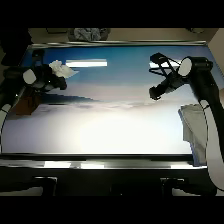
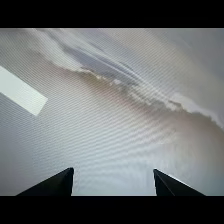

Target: Fold the shirts.

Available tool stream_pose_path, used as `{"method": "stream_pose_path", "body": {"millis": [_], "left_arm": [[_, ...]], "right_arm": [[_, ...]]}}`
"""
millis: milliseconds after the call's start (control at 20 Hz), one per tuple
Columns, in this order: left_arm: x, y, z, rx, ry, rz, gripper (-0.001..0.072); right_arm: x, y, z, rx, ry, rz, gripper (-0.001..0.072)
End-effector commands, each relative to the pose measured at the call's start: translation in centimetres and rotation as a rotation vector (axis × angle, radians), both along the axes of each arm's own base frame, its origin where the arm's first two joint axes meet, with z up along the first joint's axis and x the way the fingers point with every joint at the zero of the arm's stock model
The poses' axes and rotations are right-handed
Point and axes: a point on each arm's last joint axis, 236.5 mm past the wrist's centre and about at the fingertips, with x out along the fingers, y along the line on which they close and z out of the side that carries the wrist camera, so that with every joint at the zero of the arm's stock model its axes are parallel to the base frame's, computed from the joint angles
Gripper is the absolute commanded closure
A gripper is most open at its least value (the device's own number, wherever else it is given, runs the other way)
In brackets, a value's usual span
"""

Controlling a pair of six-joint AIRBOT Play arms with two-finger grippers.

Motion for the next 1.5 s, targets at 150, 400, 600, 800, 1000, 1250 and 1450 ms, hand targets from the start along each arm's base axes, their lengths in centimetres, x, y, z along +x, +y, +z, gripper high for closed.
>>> {"method": "stream_pose_path", "body": {"millis": [150, 400, 600, 800, 1000, 1250, 1450], "left_arm": [[-5.2, 24.5, -0.2, -0.104, 0.191, 0.612, -0.0013], [-8.9, 31.6, -4.4, -0.192, 0.195, 0.745, -0.0013], [-6.6, 30.7, -9.9, -0.273, 0.181, 0.672, -0.0013], [-2.9, 27.9, -14.2, -0.395, 0.157, 0.567, -0.0013], [-2.0, 27.8, -16.9, -0.398, 0.162, 0.559, -0.0011], [-1.5, 27.9, -15.1, -0.406, 0.126, 0.556, 0.0673], [4.2, 22.7, 0.5, -0.402, -0.256, 0.363, 0.0674]], "right_arm": [[0.9, 0.0, -0.2, -0.012, -0.033, 0.019, 0.0101], [0.8, 0.0, -0.9, -0.012, -0.011, 0.02, 0.0103], [0.9, 0.0, -1.0, -0.012, -0.012, 0.02, 0.0103], [0.2, 0.7, -1.2, 0.02, 0.022, 0.022, 0.0103], [-1.1, 1.9, -1.3, 0.068, 0.076, 0.033, 0.0102], [-2.6, 2.2, -1.3, 0.085, 0.134, 0.036, 0.0103], [-1.9, 0.7, 2.1, 0.031, 0.001, 0.019, 0.0102]]}}
